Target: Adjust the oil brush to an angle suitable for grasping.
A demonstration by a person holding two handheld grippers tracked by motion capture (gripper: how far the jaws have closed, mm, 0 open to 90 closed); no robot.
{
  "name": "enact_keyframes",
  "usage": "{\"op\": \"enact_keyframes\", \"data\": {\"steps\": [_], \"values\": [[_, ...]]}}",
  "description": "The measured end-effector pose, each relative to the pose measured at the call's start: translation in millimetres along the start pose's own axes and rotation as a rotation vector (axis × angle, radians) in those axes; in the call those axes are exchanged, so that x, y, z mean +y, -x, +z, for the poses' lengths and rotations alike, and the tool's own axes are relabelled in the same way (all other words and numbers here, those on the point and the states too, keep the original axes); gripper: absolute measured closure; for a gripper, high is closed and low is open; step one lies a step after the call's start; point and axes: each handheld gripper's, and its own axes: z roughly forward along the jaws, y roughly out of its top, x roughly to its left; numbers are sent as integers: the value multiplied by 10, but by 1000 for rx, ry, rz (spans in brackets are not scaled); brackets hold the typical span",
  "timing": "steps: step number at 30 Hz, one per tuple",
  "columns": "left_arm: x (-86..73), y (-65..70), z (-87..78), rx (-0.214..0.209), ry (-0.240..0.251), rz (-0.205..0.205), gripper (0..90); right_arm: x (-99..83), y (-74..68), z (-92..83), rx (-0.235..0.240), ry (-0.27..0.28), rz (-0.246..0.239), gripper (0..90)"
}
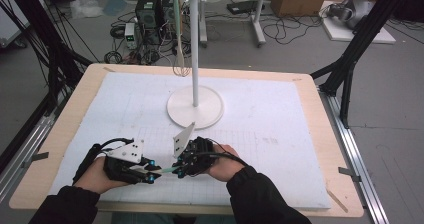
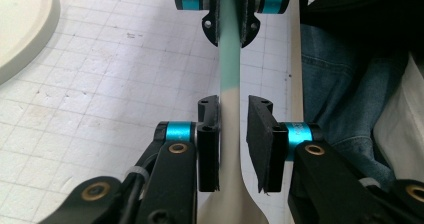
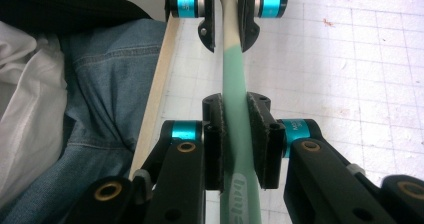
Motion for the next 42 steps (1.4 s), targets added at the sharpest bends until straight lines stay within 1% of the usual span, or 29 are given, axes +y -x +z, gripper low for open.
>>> {"op": "enact_keyframes", "data": {"steps": [2, 4, 5, 8, 9, 10, 12, 13, 14, 15, 16, 18, 19, 21, 24, 27, 28, 31, 35, 36, 37, 39, 40, 41, 42], "values": [[4, 2, 9, 3, 3, -6, 738, 22, -13, -1, -12, -12, -10, 783], [6, 5, 12, 3, 0, -3, 739, 45, -20, 6, -4, -17, -28, 784], [5, 4, 12, 3, -1, -2, 749, 57, -27, 5, -14, -22, -28, 784], [5, 7, 9, 5, -8, -2, 776, 84, -38, 9, -20, -31, -41, 784], [4, 11, 8, 10, -5, 2, 801, 90, -37, 9, -19, -23, -45, 783], [4, 11, 3, 17, -8, 5, 811, 92, -38, 3, -26, -17, -36, 782], [4, 14, -1, 22, -4, 7, 816, 86, -20, -6, -16, -5, -19, 779], [3, 16, -5, 27, 5, 6, 817, 82, -17, -12, -21, 3, -13, 776], [6, 12, -18, 26, 1, 9, 817, 76, -11, -15, -21, 13, -6, 772], [7, 16, -17, 33, 6, 7, 818, 67, -4, -21, -16, 18, 6, 767], [7, 15, -18, 38, 8, 11, 818, 57, 4, -26, -21, 32, 13, 761], [4, 13, -22, 47, 6, 15, 819, 25, 22, -41, -10, 57, 37, 753], [-3, 14, -19, 51, 13, 7, 819, 9, 32, -50, -13, 64, 42, 739], [-4, 7, -29, 48, 8, 13, 820, -24, 45, -66, -2, 83, 67, 734], [-4, 13, -24, 48, 13, 10, 819, -53, 62, -80, 8, 87, 78, 743], [-2, 14, -25, 43, 8, 20, 819, -60, 65, -75, 14, 92, 73, 768], [-2, 18, -22, 44, 9, 17, 818, -56, 61, -75, 22, 86, 69, 771], [0, 18, -16, 38, 4, 22, 817, -45, 47, -74, 24, 74, 56, 783], [2, 14, -13, 35, 2, 22, 818, -29, 35, -84, 18, 60, 38, 788], [1, 14, -13, 34, 2, 21, 819, -22, 35, -85, 10, 58, 27, 788], [-1, 17, -14, 29, 1, 22, 822, -15, 30, -86, 13, 54, 29, 788], [-8, 18, -22, 38, 6, 30, 823, -13, 37, -84, 15, 65, 26, 786], [-8, 21, -28, 43, 11, 30, 824, -17, 35, -88, 13, 69, 38, 784], [-5, 22, -39, 47, 8, 33, 825, -22, 44, -90, 16, 83, 42, 776], [-6, 24, -43, 56, 12, 30, 826, -32, 52, -100, 15, 100, 59, 760]]}}
